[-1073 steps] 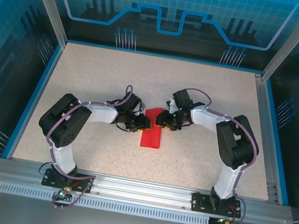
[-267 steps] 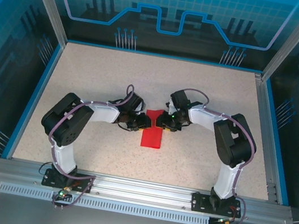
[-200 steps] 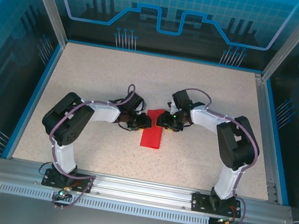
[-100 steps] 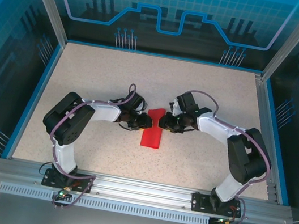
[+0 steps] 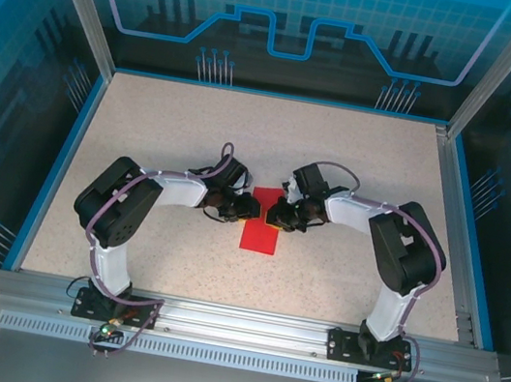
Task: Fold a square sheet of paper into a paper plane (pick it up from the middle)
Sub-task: Fold the square sheet of paper in half at the center of the table.
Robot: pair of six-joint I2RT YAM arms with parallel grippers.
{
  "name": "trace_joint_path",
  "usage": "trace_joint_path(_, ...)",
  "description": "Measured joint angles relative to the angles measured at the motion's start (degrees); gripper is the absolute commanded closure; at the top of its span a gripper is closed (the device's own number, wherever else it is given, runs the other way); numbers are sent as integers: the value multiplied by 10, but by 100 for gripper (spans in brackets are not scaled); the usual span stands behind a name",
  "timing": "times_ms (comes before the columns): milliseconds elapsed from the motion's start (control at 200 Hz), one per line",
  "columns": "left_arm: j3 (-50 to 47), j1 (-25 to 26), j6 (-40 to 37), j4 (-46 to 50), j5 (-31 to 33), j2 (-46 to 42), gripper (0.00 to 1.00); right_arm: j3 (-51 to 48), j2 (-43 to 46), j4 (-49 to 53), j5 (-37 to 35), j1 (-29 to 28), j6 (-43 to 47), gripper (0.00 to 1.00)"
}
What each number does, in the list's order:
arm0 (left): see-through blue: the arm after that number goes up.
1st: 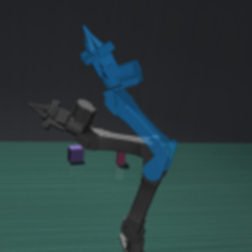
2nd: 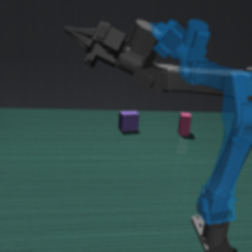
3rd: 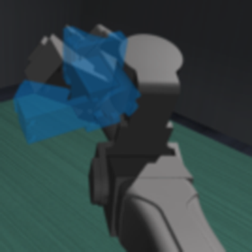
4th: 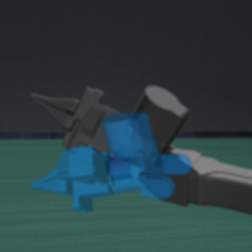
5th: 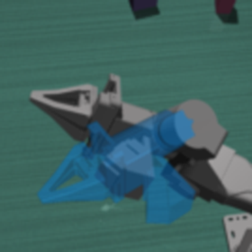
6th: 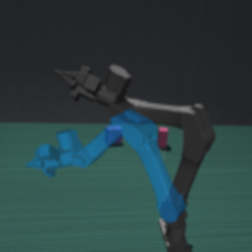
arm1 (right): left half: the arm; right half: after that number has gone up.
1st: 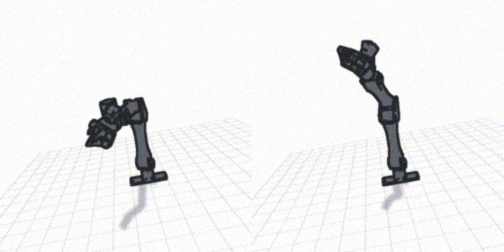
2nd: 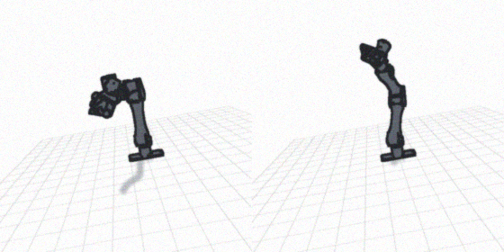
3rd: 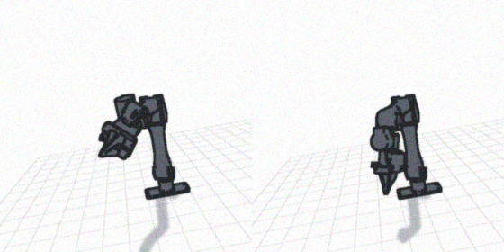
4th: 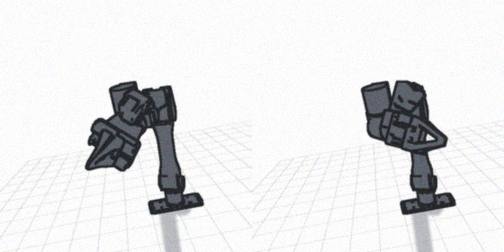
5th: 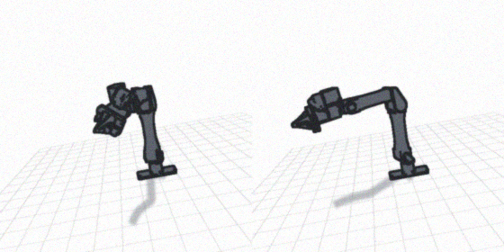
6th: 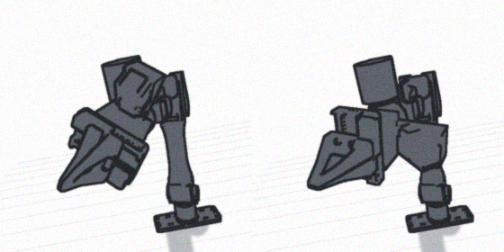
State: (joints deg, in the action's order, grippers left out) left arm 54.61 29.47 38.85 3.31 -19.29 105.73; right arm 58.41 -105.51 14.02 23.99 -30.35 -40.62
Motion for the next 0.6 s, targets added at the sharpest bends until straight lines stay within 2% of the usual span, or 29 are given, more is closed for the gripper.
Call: trace_joint_path(600,10,2,-3,10,6,5,70,-7,-10,2,-21,15,17,84)
